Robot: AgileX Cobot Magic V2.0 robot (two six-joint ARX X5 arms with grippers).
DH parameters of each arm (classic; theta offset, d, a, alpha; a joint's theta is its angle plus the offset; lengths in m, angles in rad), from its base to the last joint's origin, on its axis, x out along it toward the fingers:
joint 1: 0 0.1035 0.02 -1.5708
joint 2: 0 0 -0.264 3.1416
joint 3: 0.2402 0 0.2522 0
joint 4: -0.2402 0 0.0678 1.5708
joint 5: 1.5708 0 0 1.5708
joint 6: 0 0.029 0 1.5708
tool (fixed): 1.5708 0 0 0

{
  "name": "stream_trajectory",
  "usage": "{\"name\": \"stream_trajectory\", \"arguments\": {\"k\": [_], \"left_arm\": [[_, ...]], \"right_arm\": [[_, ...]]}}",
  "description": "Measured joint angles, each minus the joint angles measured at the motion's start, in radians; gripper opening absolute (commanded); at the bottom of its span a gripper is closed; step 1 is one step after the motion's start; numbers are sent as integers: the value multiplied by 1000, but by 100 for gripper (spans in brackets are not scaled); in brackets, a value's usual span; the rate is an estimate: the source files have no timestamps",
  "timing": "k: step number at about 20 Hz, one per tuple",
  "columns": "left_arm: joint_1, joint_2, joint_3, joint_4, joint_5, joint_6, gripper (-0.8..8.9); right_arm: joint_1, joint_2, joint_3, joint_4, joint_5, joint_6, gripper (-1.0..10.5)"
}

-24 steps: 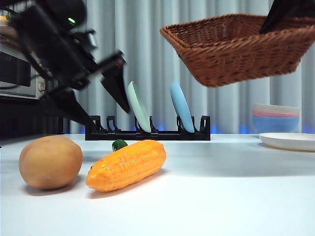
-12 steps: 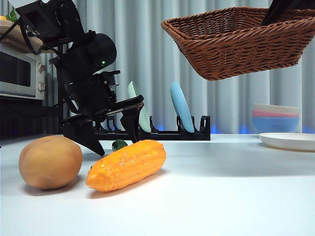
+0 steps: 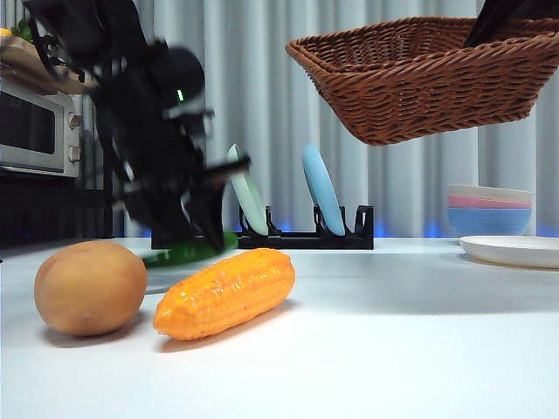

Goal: Pick up the basket,pick up the corn from the table,pick up the potato from the table,pick up the cucumber from the table,put all items into the basket

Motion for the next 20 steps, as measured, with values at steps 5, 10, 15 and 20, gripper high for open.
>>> {"name": "stream_trajectory", "arguments": {"k": [5,10,15,20], "left_arm": [[16,-333,0,-37,0,6,-8],[-107,-502,11,90,0,-37,-8],[-239,-374,11,189,-52,-79,-8],[-268,-285,11,219,-97,-112,172]], "right_arm": [[10,105,0,2,2,19,-9],[82,207,0,43,4,64,-8],[174,240,0,69,2,72,-8],[196,240,0,90,-3,93,-8]]}}
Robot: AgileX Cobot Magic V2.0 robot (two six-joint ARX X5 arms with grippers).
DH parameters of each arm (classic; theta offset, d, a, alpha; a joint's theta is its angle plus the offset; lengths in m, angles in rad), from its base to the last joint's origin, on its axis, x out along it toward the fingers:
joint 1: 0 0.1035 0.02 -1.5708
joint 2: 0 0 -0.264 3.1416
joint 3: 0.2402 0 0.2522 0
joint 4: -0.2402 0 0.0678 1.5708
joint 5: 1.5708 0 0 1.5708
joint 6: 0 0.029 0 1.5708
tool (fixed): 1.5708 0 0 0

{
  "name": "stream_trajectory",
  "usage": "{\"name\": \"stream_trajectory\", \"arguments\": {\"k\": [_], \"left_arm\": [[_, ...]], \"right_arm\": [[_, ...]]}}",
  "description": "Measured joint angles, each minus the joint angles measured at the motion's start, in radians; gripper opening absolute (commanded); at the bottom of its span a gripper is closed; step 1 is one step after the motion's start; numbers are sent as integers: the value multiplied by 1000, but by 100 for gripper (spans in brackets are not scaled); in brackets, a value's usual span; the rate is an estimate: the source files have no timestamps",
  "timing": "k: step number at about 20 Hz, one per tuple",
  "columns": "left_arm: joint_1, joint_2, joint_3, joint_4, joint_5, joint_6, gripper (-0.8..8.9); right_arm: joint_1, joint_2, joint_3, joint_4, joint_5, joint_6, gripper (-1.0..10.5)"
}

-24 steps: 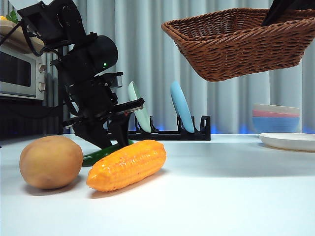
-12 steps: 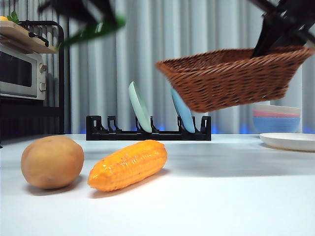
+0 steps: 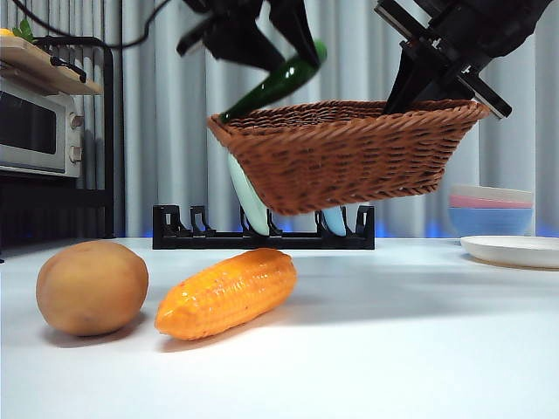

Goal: Pick up the basket,pick up the corn from the table,pick up the potato from the table,pick up the cucumber from the table,put all items into the basket

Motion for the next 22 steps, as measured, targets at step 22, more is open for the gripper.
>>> {"name": "stream_trajectory", "arguments": {"k": [22], "left_arm": [[-42,-256,286,-899,70,172,633]], "right_arm": [[-91,0,0,76,-2,12,-8]]}}
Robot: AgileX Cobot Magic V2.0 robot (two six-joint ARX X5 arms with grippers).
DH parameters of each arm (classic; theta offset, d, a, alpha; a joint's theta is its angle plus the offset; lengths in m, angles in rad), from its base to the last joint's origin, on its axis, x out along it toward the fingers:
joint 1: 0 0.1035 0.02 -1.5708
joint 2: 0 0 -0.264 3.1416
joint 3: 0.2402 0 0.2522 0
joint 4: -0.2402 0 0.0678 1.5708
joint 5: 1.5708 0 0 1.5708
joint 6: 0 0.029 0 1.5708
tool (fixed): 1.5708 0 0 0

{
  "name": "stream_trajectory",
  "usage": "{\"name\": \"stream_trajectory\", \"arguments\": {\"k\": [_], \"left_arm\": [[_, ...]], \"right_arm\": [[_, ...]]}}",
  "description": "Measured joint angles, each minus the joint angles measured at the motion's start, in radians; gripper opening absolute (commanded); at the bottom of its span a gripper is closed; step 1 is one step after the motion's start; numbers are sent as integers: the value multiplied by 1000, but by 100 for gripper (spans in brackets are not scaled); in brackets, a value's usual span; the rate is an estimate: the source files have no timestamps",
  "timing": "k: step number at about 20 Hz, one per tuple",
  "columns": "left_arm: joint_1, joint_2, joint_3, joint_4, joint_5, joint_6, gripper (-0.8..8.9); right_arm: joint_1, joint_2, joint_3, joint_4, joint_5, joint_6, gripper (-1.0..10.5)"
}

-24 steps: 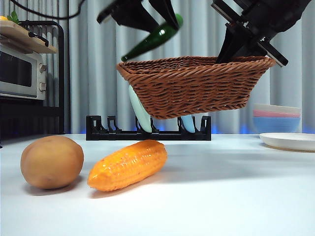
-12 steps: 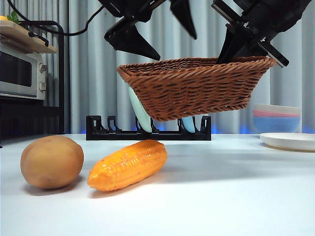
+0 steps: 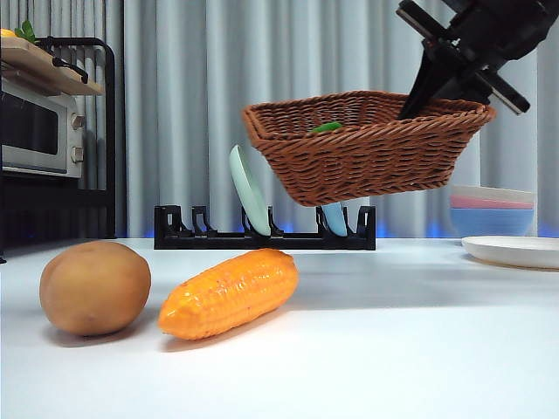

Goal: Pick up the basket,pick up the corn from the table,pick up the potato from the table,pick up the cucumber from the table,put all items into the basket

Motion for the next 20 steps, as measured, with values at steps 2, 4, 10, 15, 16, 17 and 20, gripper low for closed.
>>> {"name": "stream_trajectory", "arguments": {"k": [2,4,10,15,16,17,20], "left_arm": [[-41,-16,-23,-46,-23,0,632],[-105,-23,-100,16,-68,-19,632],[-175,17,-467,354,-130,-87,626],[-107,184,-507,488,-129,-80,626],[-94,231,-507,503,-129,-72,626],[-83,277,-507,520,-129,-67,626],[-64,373,-509,583,-129,-50,590]], "right_arm": [[-27,0,2,-1,-15,0,-8],[-48,0,13,0,-43,2,-9],[-72,0,26,2,-50,2,-8],[-72,0,26,1,-50,2,-8],[-72,0,26,0,-50,2,-8],[-72,0,26,0,-50,2,-8],[-74,0,26,-1,-50,2,-8]]}}
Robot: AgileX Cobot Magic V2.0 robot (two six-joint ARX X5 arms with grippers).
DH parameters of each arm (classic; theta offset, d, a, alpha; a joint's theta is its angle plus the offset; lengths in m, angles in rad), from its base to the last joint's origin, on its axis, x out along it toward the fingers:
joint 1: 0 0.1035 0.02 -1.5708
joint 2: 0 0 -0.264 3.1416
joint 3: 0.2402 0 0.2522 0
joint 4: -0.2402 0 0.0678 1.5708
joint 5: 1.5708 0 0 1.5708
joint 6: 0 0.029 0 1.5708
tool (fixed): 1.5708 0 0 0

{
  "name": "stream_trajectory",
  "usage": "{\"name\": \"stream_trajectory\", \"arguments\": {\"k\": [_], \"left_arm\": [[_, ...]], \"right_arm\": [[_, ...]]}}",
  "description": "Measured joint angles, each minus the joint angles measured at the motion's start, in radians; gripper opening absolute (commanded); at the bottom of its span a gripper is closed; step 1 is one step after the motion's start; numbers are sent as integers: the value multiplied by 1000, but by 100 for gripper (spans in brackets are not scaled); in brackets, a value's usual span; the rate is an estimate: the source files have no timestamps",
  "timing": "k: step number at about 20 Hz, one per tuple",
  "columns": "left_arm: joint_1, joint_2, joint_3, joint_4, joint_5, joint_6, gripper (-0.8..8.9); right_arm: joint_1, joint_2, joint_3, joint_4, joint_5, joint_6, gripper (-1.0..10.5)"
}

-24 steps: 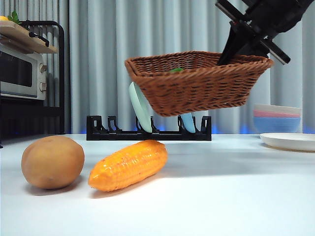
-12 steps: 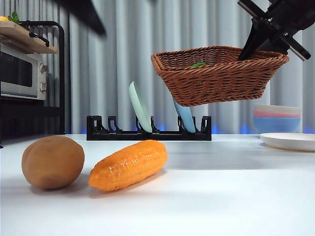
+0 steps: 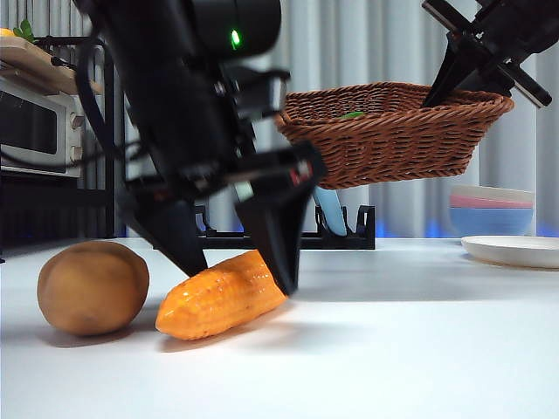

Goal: Pick up the basket,pick up the corn from the table,pick up the potato from the table,pick up the cucumber from the table,put all items into the basket

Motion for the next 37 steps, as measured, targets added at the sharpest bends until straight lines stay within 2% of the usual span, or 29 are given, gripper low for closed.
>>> {"name": "stream_trajectory", "arguments": {"k": [1,2,3,4,8,11,13,15,17,19,22,26,31,37], "left_arm": [[1,12,0,24,0,5,464],[1,17,0,42,0,8,308],[1,18,0,49,1,14,100],[1,18,0,48,9,26,-28],[2,18,0,43,31,55,-8],[3,-5,0,-8,107,57,-8],[-7,-99,-1,-93,151,56,-8],[-38,-251,-1,-165,157,52,-8],[-69,-409,-1,-220,210,47,-8],[-77,-552,0,-201,259,10,-8],[-77,-650,53,-51,201,-44,-8],[-42,-557,109,124,51,-50,-8],[57,-321,148,225,50,-50,-8],[90,-64,225,232,79,-48,6]], "right_arm": [[0,0,0,0,0,0,-8],[0,0,0,0,0,0,-8],[0,0,0,0,0,0,-8],[-2,0,0,0,0,0,-8],[-4,0,0,0,0,0,-8],[-4,0,0,-1,0,0,-8],[-4,0,0,-2,0,0,-8],[-4,0,0,-2,1,0,-8],[-4,0,0,-2,1,0,-8],[-3,0,0,-3,0,0,-8],[6,0,0,-25,0,0,-8],[38,0,0,-127,0,-18,-8],[80,0,0,-184,1,-31,-8],[135,0,0,-188,5,-45,-8]]}}
